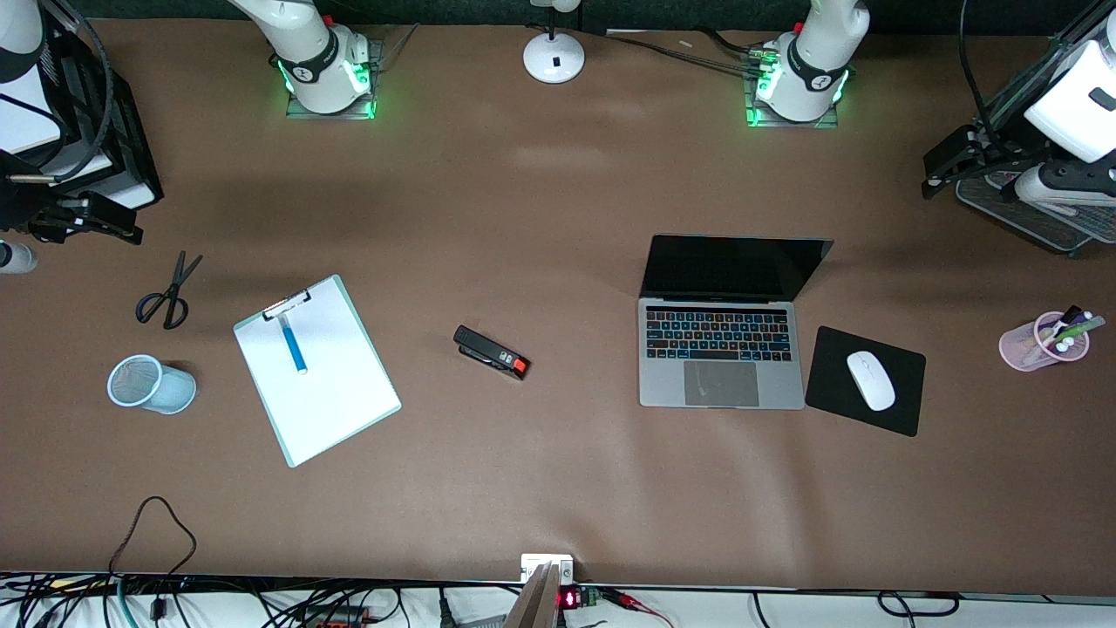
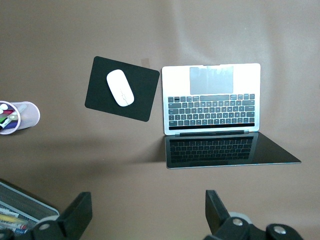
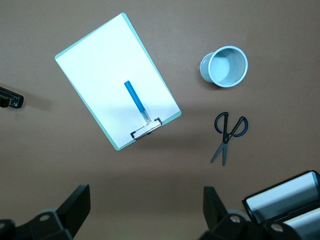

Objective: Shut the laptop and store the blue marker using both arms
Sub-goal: 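Reach the right gripper to the marker while the left gripper reaches the laptop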

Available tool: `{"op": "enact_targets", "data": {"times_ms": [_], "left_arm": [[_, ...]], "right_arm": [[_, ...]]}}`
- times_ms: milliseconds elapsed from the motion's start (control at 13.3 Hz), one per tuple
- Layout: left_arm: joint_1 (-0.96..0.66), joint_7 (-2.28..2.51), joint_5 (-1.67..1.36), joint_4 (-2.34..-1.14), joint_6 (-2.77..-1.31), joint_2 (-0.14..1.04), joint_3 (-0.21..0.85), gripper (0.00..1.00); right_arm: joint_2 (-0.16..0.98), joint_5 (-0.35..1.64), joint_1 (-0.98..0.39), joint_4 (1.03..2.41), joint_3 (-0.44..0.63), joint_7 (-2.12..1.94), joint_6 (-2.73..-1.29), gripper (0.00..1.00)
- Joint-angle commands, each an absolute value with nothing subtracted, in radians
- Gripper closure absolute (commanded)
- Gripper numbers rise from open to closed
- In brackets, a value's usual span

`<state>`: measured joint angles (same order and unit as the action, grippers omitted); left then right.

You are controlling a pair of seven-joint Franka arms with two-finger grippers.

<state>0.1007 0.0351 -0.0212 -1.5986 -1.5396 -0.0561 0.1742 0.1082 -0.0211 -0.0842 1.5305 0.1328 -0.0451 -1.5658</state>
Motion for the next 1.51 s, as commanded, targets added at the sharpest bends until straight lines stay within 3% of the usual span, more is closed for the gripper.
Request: {"op": "enact_targets", "data": {"times_ms": [0, 301, 677, 1054, 1430], "left_arm": [[0.103, 0.034, -0.005, -1.612, -1.54, -0.069, 0.176, 0.0], [0.1, 0.035, -0.003, -1.621, -1.534, -0.071, 0.178, 0.0], [0.089, 0.054, -0.003, -1.643, -1.511, -0.02, 0.181, 0.0], [0.069, 0.334, -0.005, -1.781, -1.511, -0.035, 0.293, 0.0], [0.066, 0.341, -0.008, -1.912, -1.551, -0.054, 0.33, 0.0]], "right_arm": [[0.089, -0.012, -0.083, 1.534, 0.127, -0.046, -1.548, 0.0], [0.1, -0.006, -0.078, 1.532, 0.127, -0.049, -1.56, 0.0], [0.193, -0.005, -0.084, 1.531, 0.126, -0.046, -1.641, 0.0], [0.343, -0.012, -0.133, 1.528, 0.121, -0.066, -1.775, 0.0], [0.527, -0.009, -0.135, 1.526, 0.121, -0.234, -1.965, 0.0]]}}
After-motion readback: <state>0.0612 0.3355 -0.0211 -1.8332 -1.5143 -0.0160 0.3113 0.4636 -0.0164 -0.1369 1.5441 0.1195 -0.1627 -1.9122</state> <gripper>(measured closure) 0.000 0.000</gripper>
